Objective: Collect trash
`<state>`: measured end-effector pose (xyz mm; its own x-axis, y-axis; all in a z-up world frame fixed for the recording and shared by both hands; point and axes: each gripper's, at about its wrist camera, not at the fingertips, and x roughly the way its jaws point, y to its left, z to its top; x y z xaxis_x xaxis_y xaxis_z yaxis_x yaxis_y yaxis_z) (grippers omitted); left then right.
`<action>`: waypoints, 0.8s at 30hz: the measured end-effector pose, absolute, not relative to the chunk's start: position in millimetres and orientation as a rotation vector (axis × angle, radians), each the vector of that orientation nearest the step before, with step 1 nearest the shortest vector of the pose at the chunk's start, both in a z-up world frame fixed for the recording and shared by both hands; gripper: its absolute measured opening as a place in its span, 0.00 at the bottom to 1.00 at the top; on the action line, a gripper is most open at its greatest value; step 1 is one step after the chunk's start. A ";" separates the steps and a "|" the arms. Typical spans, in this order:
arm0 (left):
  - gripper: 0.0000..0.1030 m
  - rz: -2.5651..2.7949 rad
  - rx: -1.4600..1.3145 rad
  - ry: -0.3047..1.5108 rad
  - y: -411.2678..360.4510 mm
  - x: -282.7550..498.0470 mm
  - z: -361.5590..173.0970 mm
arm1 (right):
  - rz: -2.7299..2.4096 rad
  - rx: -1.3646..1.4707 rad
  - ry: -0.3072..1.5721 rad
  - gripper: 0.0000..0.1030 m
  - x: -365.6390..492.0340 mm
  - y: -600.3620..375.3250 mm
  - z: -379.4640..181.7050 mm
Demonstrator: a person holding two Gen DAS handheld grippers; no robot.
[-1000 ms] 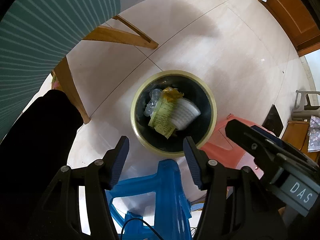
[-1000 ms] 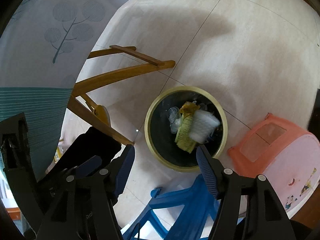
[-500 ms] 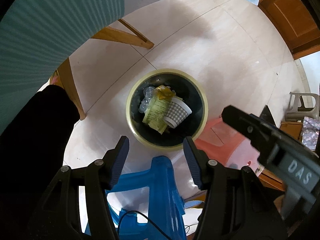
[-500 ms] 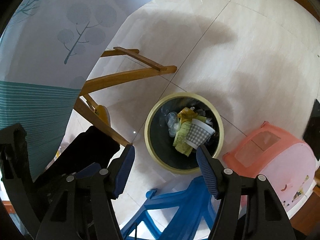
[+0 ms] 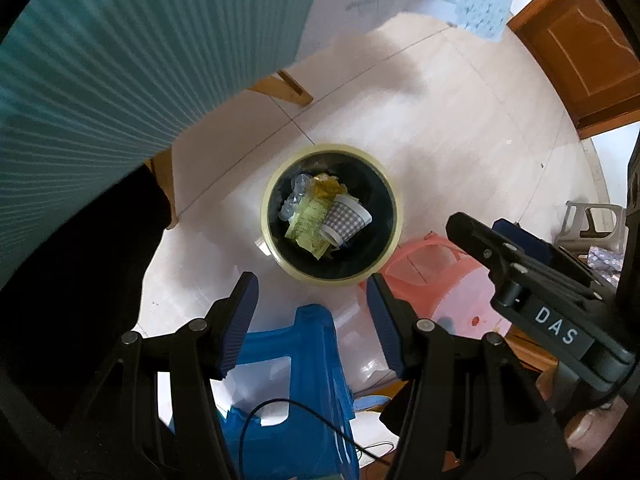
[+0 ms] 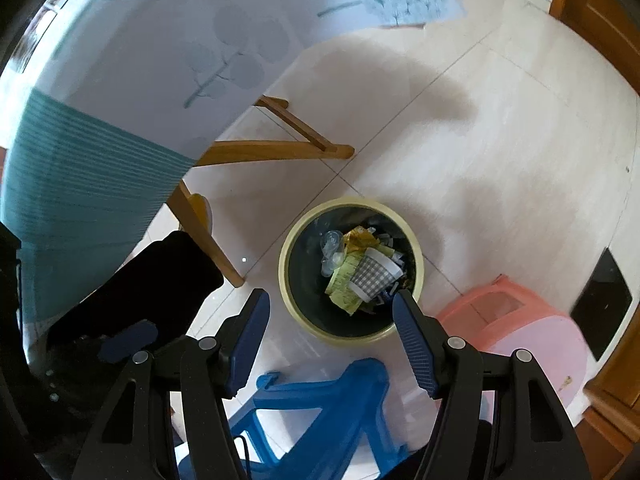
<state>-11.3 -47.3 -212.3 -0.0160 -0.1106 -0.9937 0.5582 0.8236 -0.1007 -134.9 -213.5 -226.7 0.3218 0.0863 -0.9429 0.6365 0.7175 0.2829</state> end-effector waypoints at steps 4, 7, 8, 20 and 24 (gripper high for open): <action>0.51 -0.563 0.353 1.476 -36.1 -14.3 -177.2 | -0.384 0.672 1.182 0.63 -134.7 -207.4 -194.9; 0.51 -0.579 0.340 1.436 -30.0 -17.2 -147.3 | -0.364 0.603 1.154 0.63 -130.6 -201.6 -162.8; 0.51 -0.582 0.333 1.424 -29.1 -17.8 -138.9 | -0.358 0.572 1.142 0.63 -128.4 -198.8 -150.4; 0.51 -0.493 0.167 1.139 -9.7 -1.4 -1.8 | -0.176 0.365 0.842 0.63 -73.0 -183.6 6.9; 0.51 -0.405 0.076 1.054 2.3 3.9 38.1 | -0.101 0.330 0.775 0.63 -56.1 -180.2 44.7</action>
